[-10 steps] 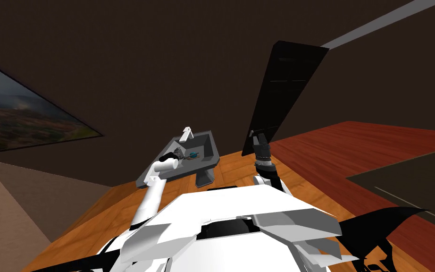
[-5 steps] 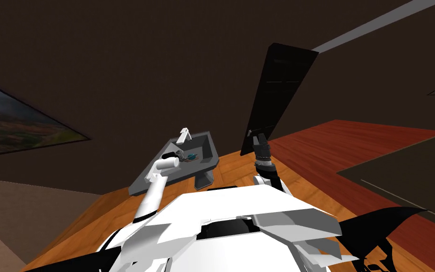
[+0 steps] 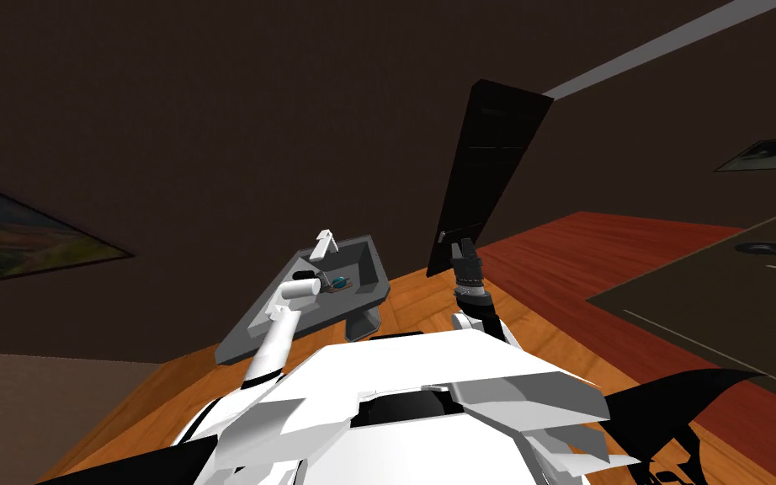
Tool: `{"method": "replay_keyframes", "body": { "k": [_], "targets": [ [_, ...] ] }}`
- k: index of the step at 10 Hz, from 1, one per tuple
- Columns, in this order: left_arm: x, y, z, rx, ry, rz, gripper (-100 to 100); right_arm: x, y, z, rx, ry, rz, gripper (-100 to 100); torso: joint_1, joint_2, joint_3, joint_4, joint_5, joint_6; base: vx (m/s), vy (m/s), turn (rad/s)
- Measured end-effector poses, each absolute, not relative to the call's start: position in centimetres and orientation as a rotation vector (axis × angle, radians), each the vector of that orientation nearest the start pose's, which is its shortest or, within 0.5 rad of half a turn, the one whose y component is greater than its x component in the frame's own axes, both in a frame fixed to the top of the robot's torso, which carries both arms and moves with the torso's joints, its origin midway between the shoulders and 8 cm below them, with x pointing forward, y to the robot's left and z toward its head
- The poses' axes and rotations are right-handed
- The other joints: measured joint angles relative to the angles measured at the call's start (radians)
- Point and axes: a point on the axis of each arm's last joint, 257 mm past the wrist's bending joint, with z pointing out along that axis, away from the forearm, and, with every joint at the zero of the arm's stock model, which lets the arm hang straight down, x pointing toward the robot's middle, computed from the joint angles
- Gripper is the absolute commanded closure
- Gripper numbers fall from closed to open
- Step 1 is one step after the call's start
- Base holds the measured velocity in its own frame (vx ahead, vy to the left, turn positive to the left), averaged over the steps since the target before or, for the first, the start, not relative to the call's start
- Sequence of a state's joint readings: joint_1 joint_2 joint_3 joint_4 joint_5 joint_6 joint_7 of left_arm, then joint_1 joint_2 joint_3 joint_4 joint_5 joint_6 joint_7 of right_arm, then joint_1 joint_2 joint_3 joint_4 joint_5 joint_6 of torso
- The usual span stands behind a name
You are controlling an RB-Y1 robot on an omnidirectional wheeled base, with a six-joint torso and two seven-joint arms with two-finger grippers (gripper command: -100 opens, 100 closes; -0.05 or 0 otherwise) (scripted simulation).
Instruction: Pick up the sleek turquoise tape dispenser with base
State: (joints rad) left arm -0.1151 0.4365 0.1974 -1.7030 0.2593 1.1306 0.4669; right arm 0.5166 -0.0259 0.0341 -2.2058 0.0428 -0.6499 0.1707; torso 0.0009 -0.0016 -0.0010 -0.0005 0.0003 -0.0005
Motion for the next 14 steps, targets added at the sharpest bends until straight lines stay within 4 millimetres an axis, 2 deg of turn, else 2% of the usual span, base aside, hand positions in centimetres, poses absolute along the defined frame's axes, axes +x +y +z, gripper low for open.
{"method": "replay_keyframes", "body": {
  "k": [5,10,11,12,14],
  "targets": [
    [46.5,42.8,-32.5,-2.344,1.219,-0.568,-100,33.3,-25.9,1.3,0.502,0.654,1.164,0,0.000,0.000,0.000,0.000,0.000,0.000,0.025,0.024,-0.091],
    [44.6,43.0,-34.0,-2.467,1.200,-0.454,-100,33.3,-25.9,1.3,0.502,0.654,1.164,0,0.000,0.000,0.000,0.000,0.000,0.000,0.014,0.015,-0.058],
    [44.6,43.0,-34.1,-2.472,1.199,-0.449,0,33.3,-25.9,1.3,0.502,0.654,1.164,0,-0.001,0.001,0.001,0.000,0.000,0.000,0.000,0.000,0.000],
    [44.6,43.0,-34.1,-2.471,1.199,-0.450,-100,33.3,-25.9,1.3,0.502,0.654,1.164,0,-0.001,0.001,0.001,0.000,0.000,0.000,-0.024,-0.019,-0.167],
    [44.1,45.2,-34.4,-2.484,1.164,-0.437,-100,33.3,-25.9,1.3,0.502,0.653,1.164,0,-0.004,0.004,0.002,0.001,-0.001,0.000,-0.042,-0.044,-0.156]
  ]
}}
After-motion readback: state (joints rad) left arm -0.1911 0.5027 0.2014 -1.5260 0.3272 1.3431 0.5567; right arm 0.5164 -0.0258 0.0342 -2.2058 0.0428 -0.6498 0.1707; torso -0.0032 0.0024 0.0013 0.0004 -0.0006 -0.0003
